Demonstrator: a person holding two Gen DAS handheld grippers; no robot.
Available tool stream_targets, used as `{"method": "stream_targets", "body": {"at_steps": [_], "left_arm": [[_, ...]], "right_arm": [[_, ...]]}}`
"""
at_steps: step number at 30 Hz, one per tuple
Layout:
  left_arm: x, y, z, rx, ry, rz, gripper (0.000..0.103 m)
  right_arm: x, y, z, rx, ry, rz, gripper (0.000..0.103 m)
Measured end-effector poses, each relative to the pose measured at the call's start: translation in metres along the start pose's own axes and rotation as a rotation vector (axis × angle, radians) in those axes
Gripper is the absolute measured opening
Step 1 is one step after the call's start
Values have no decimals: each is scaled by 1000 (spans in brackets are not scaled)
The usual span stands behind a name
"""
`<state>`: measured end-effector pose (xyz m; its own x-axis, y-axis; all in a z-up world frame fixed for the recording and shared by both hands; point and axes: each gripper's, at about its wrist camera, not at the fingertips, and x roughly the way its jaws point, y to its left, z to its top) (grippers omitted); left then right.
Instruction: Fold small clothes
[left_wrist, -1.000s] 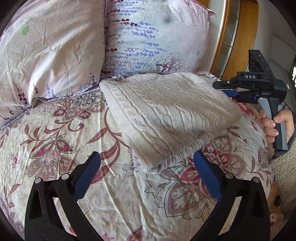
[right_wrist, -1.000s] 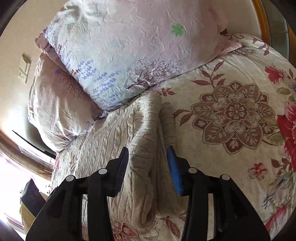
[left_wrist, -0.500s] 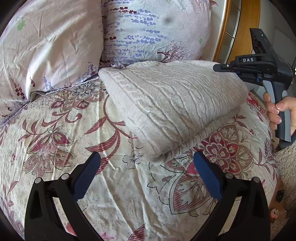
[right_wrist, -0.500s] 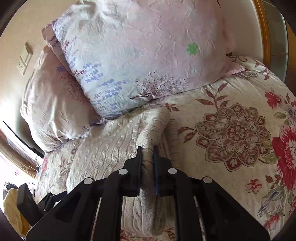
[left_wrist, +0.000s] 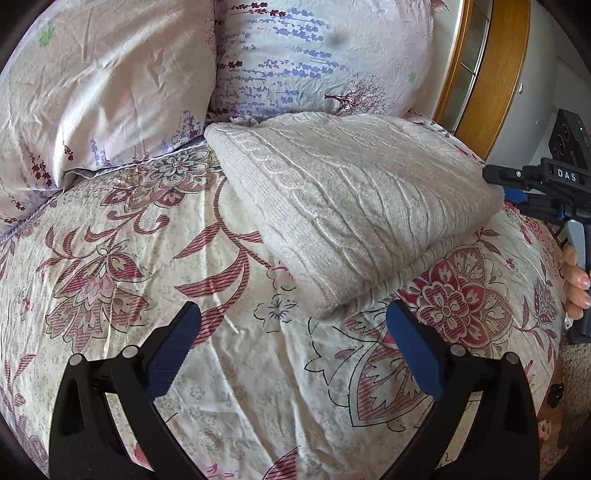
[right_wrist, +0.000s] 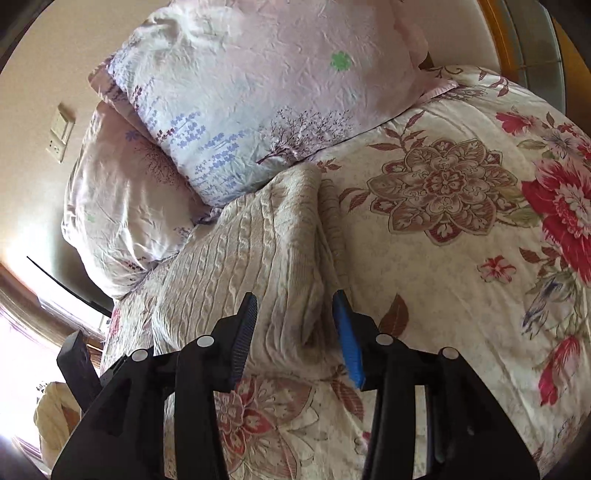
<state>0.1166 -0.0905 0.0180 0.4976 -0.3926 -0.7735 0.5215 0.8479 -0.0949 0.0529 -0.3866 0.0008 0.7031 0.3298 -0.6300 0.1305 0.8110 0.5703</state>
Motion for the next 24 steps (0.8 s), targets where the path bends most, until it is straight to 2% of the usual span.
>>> {"method": "stream_targets", "body": {"at_steps": [1, 2, 4, 9, 15, 24], "left_arm": [[1, 1, 0, -2, 3, 3, 100], [1, 2, 1, -4, 3, 5, 100], [2, 3, 1, -10, 4, 10, 100], [4, 4, 0, -15, 14, 36, 100], [8, 4, 3, -13, 8, 75, 100], [-4, 25, 6, -119, -54, 158, 100]], "right_arm": [[3, 3, -4, -17, 2, -5, 35], [4, 7, -5, -43, -2, -19, 18], [2, 14, -5, -85, -48, -75, 13], [-23, 10, 10, -44, -157, -69, 11], [-20, 4, 10, -17, -151, -76, 11], [-12, -2, -1, 2, -125, -101, 11]]}}
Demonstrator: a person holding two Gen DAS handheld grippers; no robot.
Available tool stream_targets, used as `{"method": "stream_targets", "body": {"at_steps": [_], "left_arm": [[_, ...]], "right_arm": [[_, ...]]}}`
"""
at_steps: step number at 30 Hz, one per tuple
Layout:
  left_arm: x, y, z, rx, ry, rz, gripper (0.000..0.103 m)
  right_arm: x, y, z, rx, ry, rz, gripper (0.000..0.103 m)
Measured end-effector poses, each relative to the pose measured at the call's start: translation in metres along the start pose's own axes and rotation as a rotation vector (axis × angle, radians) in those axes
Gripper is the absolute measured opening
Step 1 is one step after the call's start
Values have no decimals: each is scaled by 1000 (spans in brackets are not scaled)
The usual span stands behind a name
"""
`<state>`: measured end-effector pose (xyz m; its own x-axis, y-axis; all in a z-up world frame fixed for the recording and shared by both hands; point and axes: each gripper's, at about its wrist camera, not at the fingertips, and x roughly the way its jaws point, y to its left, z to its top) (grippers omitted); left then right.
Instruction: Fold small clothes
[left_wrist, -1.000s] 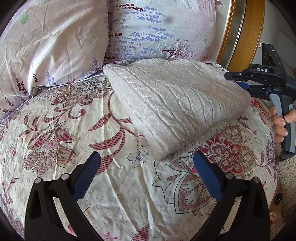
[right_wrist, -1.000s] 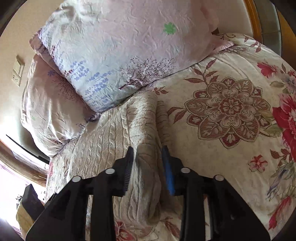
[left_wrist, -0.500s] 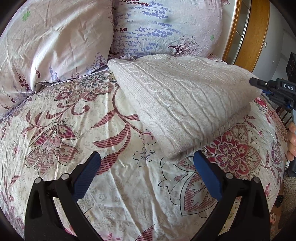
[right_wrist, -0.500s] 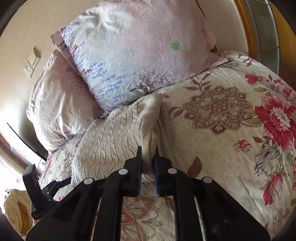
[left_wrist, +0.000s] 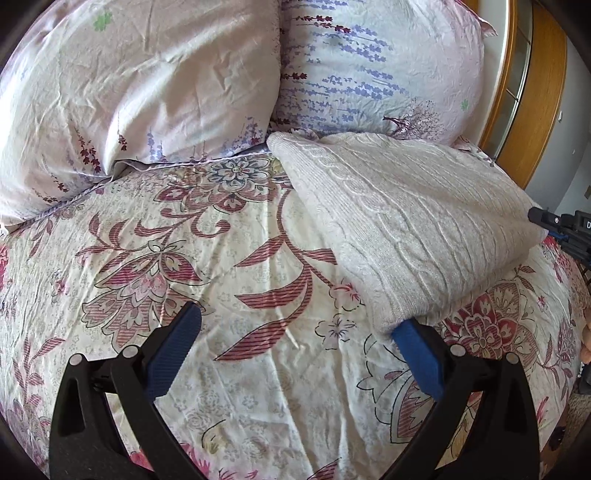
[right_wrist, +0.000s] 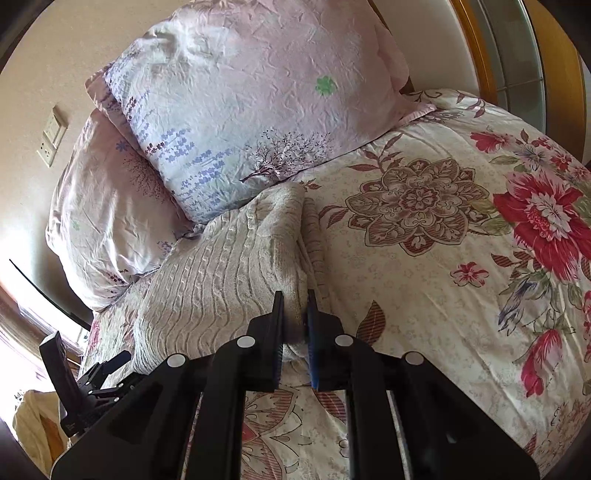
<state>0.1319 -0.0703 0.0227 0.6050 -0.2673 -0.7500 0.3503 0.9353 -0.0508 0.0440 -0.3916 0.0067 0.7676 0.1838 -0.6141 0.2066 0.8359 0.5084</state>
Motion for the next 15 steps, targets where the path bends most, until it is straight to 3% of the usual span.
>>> {"method": "stream_targets", "body": {"at_steps": [9, 15], "left_arm": [[-10, -25, -5, 114, -29, 148, 100], [-12, -25, -6, 125, -31, 121, 100]], "right_arm": [[-2, 6, -13, -31, -27, -77, 11], [15, -5, -12, 4, 19, -125, 11]]}}
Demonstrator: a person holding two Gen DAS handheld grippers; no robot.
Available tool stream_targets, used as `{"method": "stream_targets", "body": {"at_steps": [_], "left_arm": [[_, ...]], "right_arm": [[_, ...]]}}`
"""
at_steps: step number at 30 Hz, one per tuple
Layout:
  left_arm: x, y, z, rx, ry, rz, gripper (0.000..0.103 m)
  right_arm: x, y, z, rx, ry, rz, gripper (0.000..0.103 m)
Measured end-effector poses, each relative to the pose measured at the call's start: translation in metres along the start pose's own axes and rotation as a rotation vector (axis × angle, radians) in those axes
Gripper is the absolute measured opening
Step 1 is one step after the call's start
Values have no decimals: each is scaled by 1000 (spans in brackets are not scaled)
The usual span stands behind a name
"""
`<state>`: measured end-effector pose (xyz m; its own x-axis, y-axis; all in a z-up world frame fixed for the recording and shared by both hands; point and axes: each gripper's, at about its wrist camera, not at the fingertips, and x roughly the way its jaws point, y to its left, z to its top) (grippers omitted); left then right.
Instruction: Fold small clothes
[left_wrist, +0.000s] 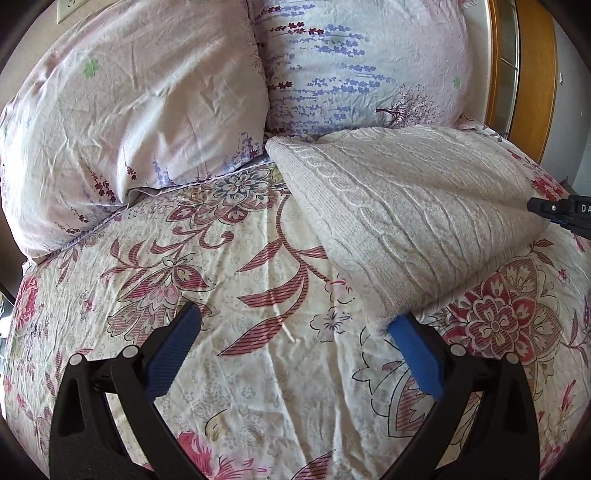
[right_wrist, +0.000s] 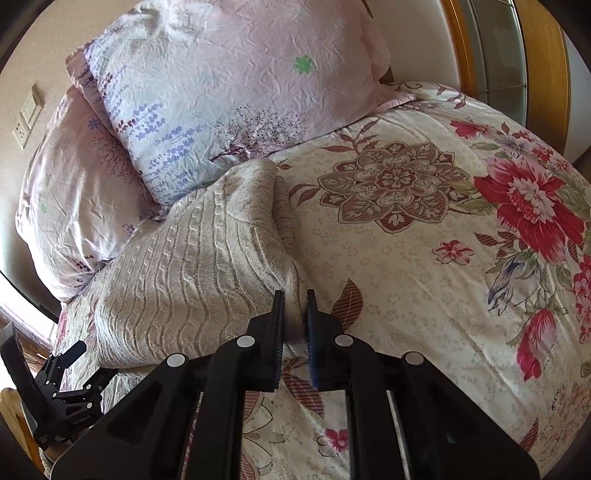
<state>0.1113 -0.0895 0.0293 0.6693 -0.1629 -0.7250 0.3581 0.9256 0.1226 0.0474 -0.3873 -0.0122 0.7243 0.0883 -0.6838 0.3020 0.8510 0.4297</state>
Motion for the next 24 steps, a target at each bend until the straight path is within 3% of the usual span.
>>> {"method": "stream_targets", "body": {"at_steps": [7, 10, 15, 18, 22, 24], "left_arm": [[-23, 9, -5, -31, -57, -62, 101], [-25, 13, -3, -49, -67, -48, 101], [-23, 15, -3, -58, -52, -18, 101], [-26, 14, -4, -47, -58, -12, 101], [-29, 12, -4, -36, -65, -9, 101], [-28, 11, -4, -32, -61, -10, 101]], "right_arm": [[-9, -5, 9, 2, -30, -42, 11], [-4, -9, 6, 17, 11, -7, 11], [-16, -4, 11, 14, -15, 35, 12], [-30, 3, 21, 2, -72, 31, 28], [-37, 22, 23, -65, -100, 98, 32], [-34, 33, 20, -106, -85, 133, 41]]}}
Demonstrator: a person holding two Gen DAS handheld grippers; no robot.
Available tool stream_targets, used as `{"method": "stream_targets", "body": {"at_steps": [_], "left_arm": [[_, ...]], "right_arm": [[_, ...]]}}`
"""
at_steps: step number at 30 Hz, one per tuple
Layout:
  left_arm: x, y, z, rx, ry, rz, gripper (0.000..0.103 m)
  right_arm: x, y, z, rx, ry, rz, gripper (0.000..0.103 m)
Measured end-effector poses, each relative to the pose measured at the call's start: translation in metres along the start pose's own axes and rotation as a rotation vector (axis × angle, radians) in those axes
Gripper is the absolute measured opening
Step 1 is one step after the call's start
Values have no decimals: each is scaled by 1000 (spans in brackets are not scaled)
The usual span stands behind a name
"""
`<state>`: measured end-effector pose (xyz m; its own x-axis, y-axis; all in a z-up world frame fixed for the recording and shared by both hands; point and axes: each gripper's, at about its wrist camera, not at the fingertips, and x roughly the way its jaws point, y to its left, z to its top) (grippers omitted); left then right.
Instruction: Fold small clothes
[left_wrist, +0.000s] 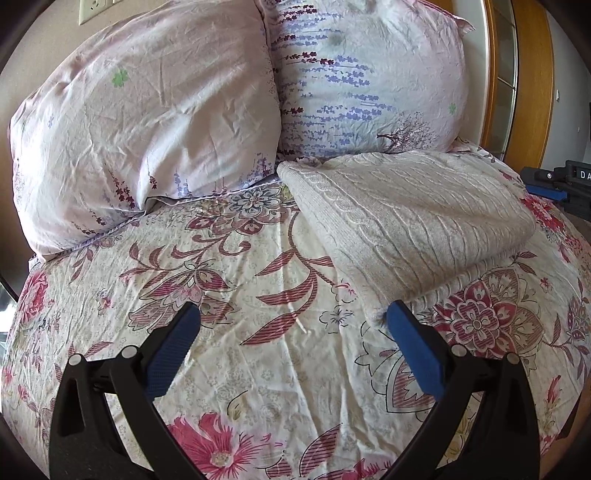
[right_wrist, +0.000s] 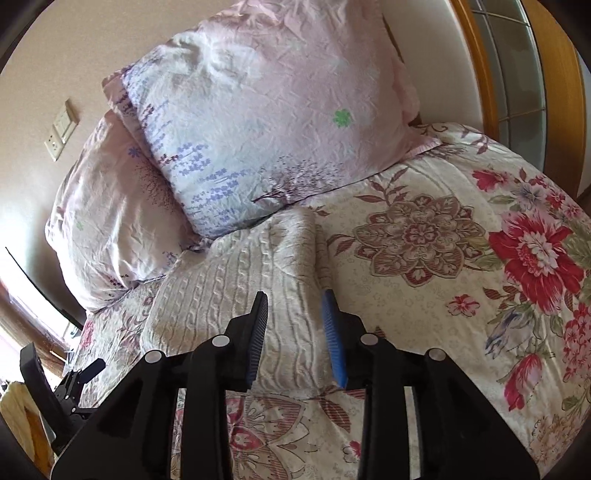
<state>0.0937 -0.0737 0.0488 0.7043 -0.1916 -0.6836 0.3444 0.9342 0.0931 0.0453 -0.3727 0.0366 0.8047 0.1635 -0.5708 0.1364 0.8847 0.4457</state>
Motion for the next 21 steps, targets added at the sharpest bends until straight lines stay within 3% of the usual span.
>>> {"method": "stream_targets", "body": {"at_steps": [4, 7, 9, 12, 15, 18, 21], "left_arm": [[-4, -3, -2, 14, -3, 3, 101], [-9, -3, -1, 14, -15, 1, 101], [-14, 3, 2, -9, -36, -22, 101], [-18, 28, 14, -126, -56, -135, 101], [-7, 60, 27, -289, -17, -258, 101], [5, 74, 38, -344, 18, -272, 101], [14, 75, 42, -346, 34, -268, 101]], "right_arm": [[17, 6, -7, -32, 55, -15, 56], [40, -11, -14, 20, 150, -49, 56], [42, -15, -16, 23, 150, -50, 56], [29, -16, -6, 50, 114, -7, 56], [17, -28, 12, 111, 75, 17, 61], [16, -44, 25, 193, 85, 59, 68], [24, -43, 30, 185, 112, 48, 70]]}}
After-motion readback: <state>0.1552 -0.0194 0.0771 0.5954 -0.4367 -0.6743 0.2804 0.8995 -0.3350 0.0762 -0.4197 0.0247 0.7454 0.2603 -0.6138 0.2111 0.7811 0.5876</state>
